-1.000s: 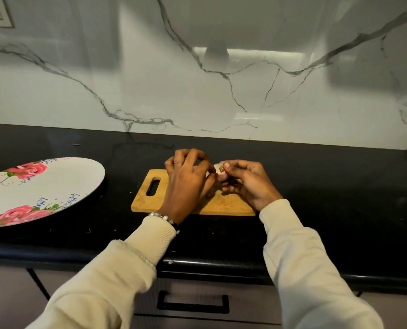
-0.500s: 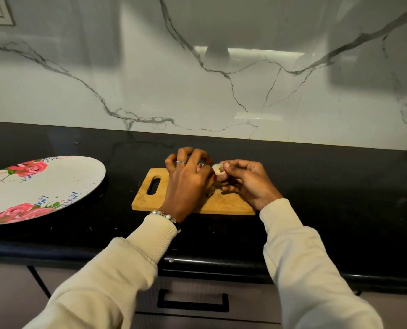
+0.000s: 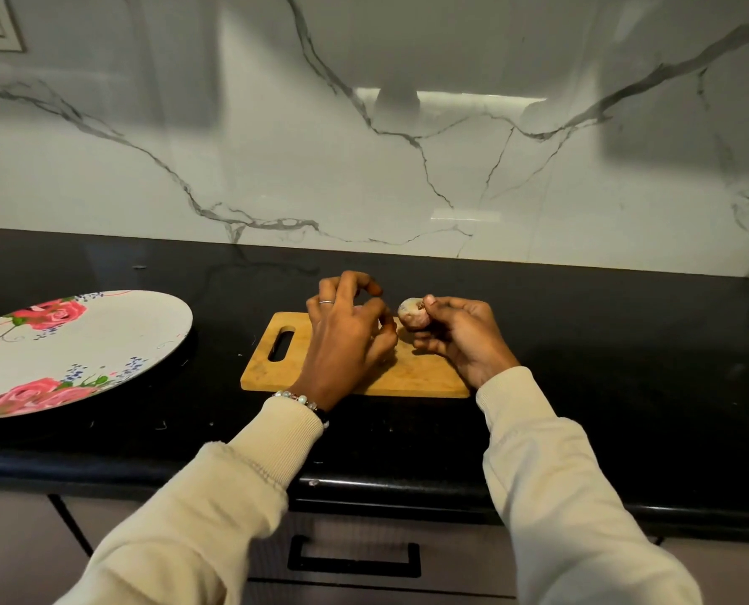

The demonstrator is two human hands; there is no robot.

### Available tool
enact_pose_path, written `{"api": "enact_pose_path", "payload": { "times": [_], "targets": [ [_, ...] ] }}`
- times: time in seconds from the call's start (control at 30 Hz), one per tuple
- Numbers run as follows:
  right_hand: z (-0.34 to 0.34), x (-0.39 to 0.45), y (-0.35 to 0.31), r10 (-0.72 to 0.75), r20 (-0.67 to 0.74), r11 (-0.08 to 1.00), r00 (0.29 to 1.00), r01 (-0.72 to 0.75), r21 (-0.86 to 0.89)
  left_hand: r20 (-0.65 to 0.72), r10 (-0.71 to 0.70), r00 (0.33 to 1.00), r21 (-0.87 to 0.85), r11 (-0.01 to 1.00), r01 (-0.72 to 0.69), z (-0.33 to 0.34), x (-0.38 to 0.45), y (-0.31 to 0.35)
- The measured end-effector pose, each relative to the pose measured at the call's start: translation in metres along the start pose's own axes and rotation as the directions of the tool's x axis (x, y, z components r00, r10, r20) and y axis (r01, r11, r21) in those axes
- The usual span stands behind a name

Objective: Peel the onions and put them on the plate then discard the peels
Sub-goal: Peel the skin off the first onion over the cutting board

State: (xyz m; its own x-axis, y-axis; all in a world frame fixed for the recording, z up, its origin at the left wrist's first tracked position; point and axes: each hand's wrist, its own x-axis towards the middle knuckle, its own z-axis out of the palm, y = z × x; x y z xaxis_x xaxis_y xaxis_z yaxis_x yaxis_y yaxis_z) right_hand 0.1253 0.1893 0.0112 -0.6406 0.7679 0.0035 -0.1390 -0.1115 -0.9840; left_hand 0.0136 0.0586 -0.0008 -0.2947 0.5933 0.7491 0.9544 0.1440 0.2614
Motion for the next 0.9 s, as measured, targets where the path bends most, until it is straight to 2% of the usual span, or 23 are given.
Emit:
{"api": "enact_pose_path", "payload": {
  "times": [0.07, 0.23, 0.4, 0.6, 0.73, 0.9],
  "targets": [
    [0.000, 0.000, 0.000, 0.007, -0.007, 1.000, 1.000, -0.007, 0.004, -0.032, -0.030, 0.999, -0.013, 0.999, 0.030, 0.000, 0.000, -0.001],
    [0.000, 0.000, -0.001, 0.019, -0.007, 1.000, 1.000, -0.019, -0.005, -0.034, -0.005, 0.999, 0.032, 0.999, 0.007, 0.002, 0.001, -0.001],
    [0.003, -0.003, -0.003, 0.026, 0.058, 1.000, 0.998, -0.027, 0.012, -0.050, -0.024, 0.998, 0.019, 1.000, 0.025, 0.003, 0.001, -0.003],
    [0.006, -0.008, -0.004, -0.003, 0.089, 0.998, 0.996, -0.002, 0.057, -0.066, 0.092, 0.994, 0.134, 0.988, -0.083, 0.004, 0.000, 0.004],
    [0.006, -0.007, -0.004, 0.005, 0.076, 0.997, 0.997, -0.010, 0.073, -0.067, 0.087, 0.994, 0.192, 0.979, -0.072, 0.006, 0.000, 0.011],
    [0.006, -0.006, -0.003, 0.019, 0.080, 0.999, 0.997, -0.022, 0.036, -0.128, 0.059, 0.990, 0.097, 0.994, -0.047, 0.006, 0.000, 0.008]
  ]
}}
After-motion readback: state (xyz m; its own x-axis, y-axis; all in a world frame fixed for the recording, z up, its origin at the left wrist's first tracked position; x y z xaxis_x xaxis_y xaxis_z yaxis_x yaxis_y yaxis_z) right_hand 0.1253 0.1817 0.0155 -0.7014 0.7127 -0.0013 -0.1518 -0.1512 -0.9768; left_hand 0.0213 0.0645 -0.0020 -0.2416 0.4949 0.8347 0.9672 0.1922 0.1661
